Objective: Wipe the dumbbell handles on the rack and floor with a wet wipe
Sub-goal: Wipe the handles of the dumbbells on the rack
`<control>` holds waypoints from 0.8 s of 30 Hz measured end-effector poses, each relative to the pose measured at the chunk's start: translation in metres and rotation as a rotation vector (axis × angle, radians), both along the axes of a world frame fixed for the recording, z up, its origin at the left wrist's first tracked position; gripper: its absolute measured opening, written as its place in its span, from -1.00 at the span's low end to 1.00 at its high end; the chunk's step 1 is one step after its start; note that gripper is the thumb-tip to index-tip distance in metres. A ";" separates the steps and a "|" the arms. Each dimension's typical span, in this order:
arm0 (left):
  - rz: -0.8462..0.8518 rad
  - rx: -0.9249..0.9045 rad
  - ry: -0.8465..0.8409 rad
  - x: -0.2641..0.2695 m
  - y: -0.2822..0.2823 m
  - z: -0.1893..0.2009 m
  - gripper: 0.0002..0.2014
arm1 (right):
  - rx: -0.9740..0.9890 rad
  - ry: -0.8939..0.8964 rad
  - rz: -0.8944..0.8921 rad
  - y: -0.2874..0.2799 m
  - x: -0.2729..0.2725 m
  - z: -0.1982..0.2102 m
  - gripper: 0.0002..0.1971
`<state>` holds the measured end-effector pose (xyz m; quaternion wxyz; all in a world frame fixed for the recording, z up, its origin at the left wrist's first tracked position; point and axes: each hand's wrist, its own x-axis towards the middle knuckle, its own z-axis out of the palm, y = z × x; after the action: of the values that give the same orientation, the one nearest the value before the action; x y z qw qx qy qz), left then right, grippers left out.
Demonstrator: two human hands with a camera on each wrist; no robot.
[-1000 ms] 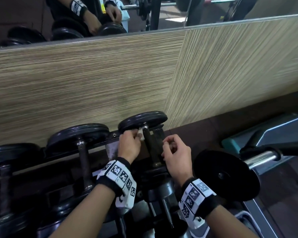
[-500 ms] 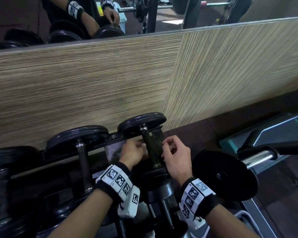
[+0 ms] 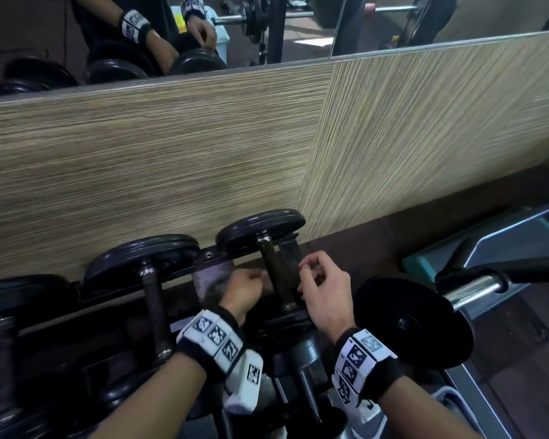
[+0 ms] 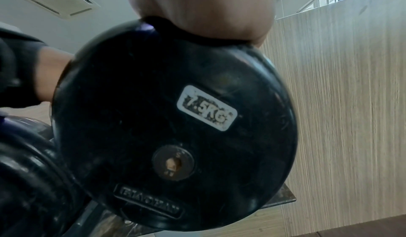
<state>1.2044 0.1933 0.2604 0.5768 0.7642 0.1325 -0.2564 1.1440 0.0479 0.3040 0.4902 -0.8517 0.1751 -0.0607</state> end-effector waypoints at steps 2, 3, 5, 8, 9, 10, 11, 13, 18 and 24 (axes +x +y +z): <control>0.172 -0.060 -0.064 0.024 0.000 0.008 -0.73 | 0.001 -0.006 -0.001 0.000 0.000 0.001 -0.88; 0.215 -0.085 -0.089 0.032 0.000 0.010 -0.71 | 0.001 -0.007 0.000 0.000 -0.001 0.001 -0.88; 0.221 -0.111 -0.099 0.035 -0.001 0.007 -0.72 | 0.002 -0.011 0.004 0.000 -0.001 0.001 -0.89; 0.056 0.009 -0.031 0.007 -0.003 -0.009 -0.69 | 0.011 -0.017 0.000 0.001 -0.001 0.001 -0.91; -0.028 0.030 0.000 -0.007 -0.004 -0.015 -0.65 | 0.011 -0.019 -0.002 0.000 0.000 0.000 -0.89; -0.100 0.025 0.020 -0.020 -0.005 -0.017 -0.60 | 0.010 -0.020 -0.002 0.000 0.000 0.000 -0.88; -0.139 0.002 0.034 -0.028 -0.005 -0.016 -0.58 | 0.010 -0.020 0.001 0.000 0.000 0.000 -0.88; -0.095 -0.049 0.056 -0.024 -0.003 -0.011 -0.61 | 0.009 -0.020 0.001 0.000 0.000 0.000 -0.90; 0.274 -0.150 -0.036 0.027 -0.004 0.006 -0.76 | 0.008 -0.031 -0.005 0.000 0.000 0.000 -0.92; 0.095 -0.019 0.005 -0.004 -0.009 -0.011 -0.67 | 0.008 -0.041 -0.004 -0.001 0.000 -0.003 -0.93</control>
<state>1.2004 0.1846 0.2489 0.5951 0.7511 0.1675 -0.2318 1.1444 0.0471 0.3012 0.4972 -0.8478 0.1671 -0.0786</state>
